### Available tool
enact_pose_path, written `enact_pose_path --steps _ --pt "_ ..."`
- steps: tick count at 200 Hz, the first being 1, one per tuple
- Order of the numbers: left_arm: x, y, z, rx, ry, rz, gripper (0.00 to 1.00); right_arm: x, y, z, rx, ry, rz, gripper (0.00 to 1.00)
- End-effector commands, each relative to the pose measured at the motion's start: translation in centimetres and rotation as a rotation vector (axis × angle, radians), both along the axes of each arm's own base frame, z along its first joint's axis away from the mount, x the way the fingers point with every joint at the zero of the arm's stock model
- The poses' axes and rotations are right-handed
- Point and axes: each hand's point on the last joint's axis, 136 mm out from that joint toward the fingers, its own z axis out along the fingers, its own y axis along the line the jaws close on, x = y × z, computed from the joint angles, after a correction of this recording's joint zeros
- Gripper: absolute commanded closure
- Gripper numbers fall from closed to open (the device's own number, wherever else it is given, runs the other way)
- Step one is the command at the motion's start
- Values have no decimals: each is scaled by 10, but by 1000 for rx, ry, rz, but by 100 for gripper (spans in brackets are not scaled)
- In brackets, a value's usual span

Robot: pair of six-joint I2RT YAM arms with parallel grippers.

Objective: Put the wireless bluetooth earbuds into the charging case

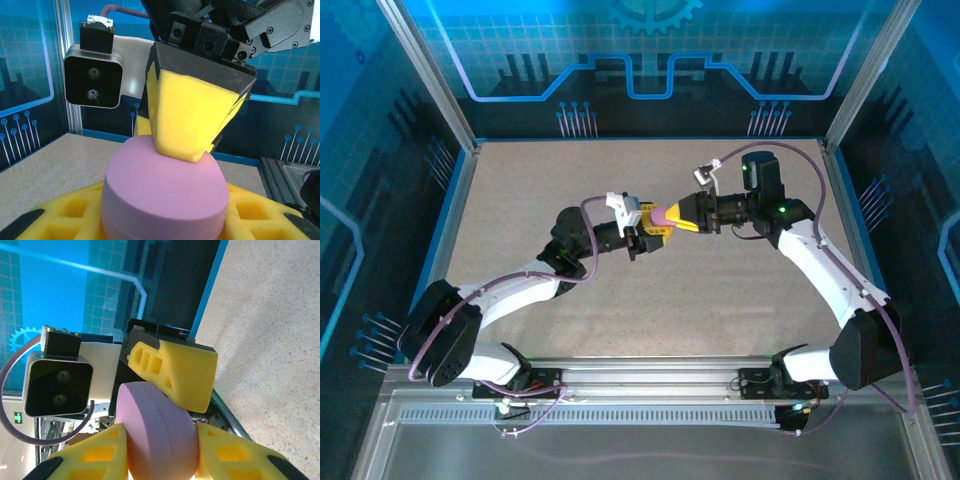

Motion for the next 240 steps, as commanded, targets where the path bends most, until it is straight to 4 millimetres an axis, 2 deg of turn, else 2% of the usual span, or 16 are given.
enact_pose_path --steps 1,15,41,74,106,124,140,157,196,223,240 --pt "0 -1 2 36 -39 22 54 6 -3 0 9 6 -37 85" --pt "1 0 1 47 -42 29 47 8 -5 1 9 5 -52 86" --pt "0 1 -3 64 -45 33 41 13 -12 1 5 -2 -89 86" --pt "-1 3 -6 91 -48 39 41 23 -26 -11 -8 27 -155 86" --pt "10 16 -2 87 -54 154 39 34 -41 -30 -39 57 -231 86" --pt "17 28 3 76 -57 245 35 42 -55 -55 -99 85 -302 86" --pt "23 40 9 59 -52 323 28 47 -67 -87 -178 129 -360 86" --pt "28 51 12 44 -38 399 23 50 -70 -119 -233 168 -369 86" --pt "34 61 14 50 -2 458 14 54 -58 -184 -278 302 -317 85" --pt "36 64 14 44 7 479 3 57 -43 -216 -315 342 -270 85" --pt "38 65 14 47 8 489 1 61 -33 -231 -310 369 -249 85"
